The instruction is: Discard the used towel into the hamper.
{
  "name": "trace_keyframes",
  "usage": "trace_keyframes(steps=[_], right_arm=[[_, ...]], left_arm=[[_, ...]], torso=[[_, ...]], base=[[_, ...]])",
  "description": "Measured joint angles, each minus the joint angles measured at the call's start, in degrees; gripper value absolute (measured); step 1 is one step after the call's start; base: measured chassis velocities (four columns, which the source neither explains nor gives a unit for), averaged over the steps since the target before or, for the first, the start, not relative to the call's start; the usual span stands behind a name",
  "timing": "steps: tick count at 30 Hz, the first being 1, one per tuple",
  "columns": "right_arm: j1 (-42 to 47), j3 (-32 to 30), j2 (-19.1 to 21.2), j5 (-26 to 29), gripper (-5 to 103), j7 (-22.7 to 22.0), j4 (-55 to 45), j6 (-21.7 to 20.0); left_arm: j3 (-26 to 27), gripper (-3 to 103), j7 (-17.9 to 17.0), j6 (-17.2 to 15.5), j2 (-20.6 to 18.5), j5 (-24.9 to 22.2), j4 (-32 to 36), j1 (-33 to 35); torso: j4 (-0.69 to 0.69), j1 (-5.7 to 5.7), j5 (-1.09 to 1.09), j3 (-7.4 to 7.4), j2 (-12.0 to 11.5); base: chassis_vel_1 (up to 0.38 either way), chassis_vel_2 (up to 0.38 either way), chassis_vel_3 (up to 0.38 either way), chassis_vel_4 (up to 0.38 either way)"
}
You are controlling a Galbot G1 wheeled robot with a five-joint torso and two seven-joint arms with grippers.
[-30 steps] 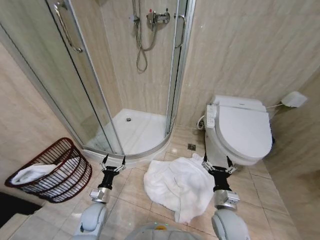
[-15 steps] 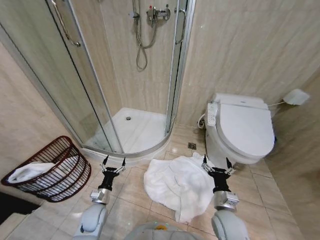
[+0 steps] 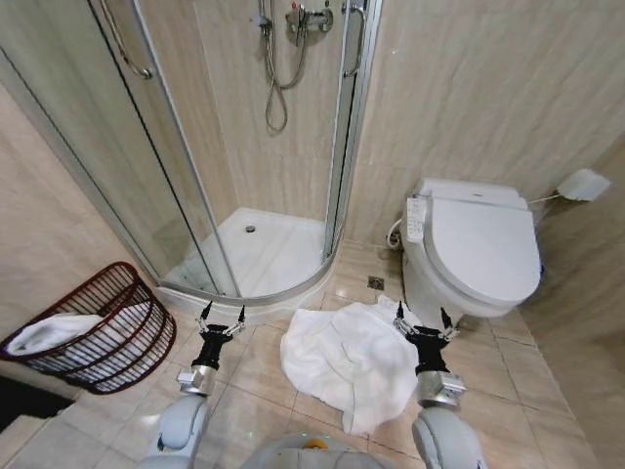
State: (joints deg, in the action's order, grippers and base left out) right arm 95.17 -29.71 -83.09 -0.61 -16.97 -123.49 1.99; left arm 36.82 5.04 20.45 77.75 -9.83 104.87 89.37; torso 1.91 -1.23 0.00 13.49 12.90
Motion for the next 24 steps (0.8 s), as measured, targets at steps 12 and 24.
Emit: trace_keyframes(steps=[12, 24], right_arm=[[-0.61, -0.33, -0.11, 1.31, 100, 0.04, 1.33, -0.15], [-1.81, -2.08, 0.3, 5.31, 100, 0.02, 3.03, -1.64]], left_arm=[[-0.33, 100, 0.04, -0.27, -0.07, 0.0, -0.77, -0.8], [-0.5, 100, 0.04, -0.27, -0.11, 0.0, -1.13, -1.0]], torso=[[0.0, 0.82, 0.0, -1.86, -2.68], [0.0, 1.19, 0.0, -4.0, -5.43]], base=[[0.0, 0.0, 0.0, 0.0], [0.0, 0.0, 0.0, 0.0]])
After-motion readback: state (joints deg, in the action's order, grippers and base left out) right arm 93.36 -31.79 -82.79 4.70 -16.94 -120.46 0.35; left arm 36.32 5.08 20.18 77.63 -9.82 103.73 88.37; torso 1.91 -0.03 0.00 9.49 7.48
